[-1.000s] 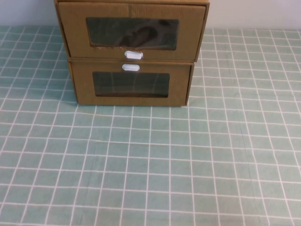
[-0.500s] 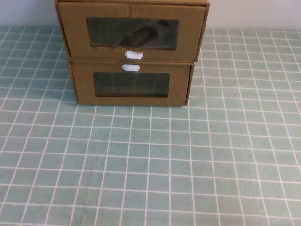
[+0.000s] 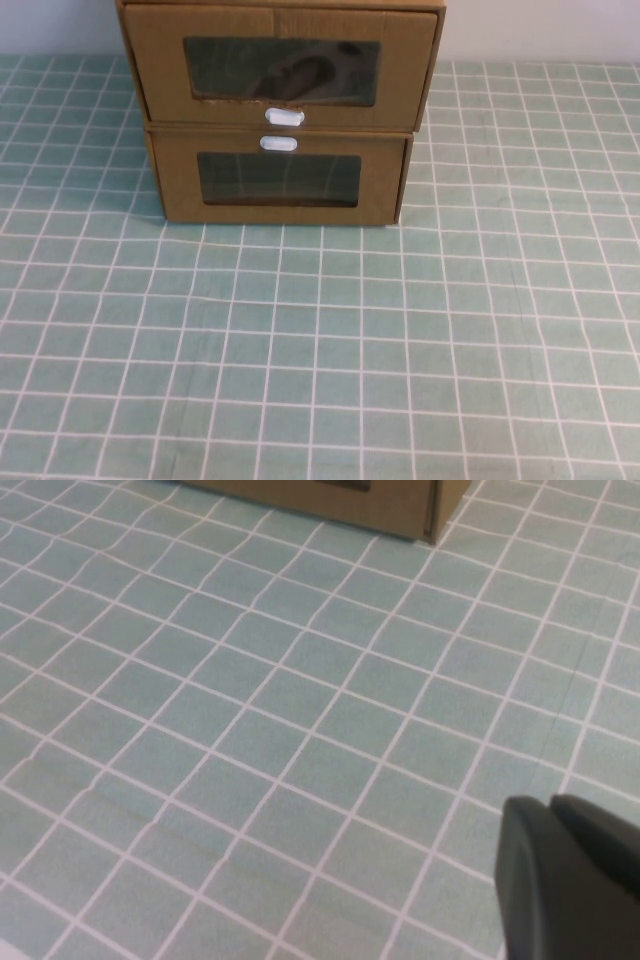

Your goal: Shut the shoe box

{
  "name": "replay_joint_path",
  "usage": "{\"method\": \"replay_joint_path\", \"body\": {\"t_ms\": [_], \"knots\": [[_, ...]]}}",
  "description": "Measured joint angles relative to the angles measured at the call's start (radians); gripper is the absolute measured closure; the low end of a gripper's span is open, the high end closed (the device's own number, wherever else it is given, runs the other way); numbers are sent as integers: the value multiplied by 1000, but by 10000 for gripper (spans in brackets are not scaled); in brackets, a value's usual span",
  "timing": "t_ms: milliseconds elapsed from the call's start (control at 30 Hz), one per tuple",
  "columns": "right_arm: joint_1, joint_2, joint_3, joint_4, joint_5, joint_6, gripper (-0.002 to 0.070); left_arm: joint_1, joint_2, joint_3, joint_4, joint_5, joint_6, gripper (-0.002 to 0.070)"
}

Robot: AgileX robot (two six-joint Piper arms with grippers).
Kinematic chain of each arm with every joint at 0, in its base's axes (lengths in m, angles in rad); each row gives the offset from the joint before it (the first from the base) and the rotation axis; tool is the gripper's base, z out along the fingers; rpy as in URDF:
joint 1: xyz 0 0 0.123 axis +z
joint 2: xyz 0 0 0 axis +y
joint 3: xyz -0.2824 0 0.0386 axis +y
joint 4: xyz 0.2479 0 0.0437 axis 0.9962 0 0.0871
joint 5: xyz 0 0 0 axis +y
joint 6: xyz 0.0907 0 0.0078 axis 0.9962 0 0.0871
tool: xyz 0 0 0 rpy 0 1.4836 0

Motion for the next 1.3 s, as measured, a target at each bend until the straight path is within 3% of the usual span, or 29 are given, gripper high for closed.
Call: {"method": "replay_joint_path", "body": {"t_ms": [400,667,767,900,1300], "knots": [[-79,-154,39,-87,-77,32,690,0,0,0,0,0,0,679],[-79,-249,211,-469,-241,534,690,0,0,0,0,0,0,679],[-79,-251,277,-550,-306,643,690,0,0,0,0,0,0,678],[-80,-251,365,-572,-387,693,690,0,0,0,2,0,0,678],[-80,-343,380,-631,-344,731,690,0,-2,0,2,2,0,679]]}}
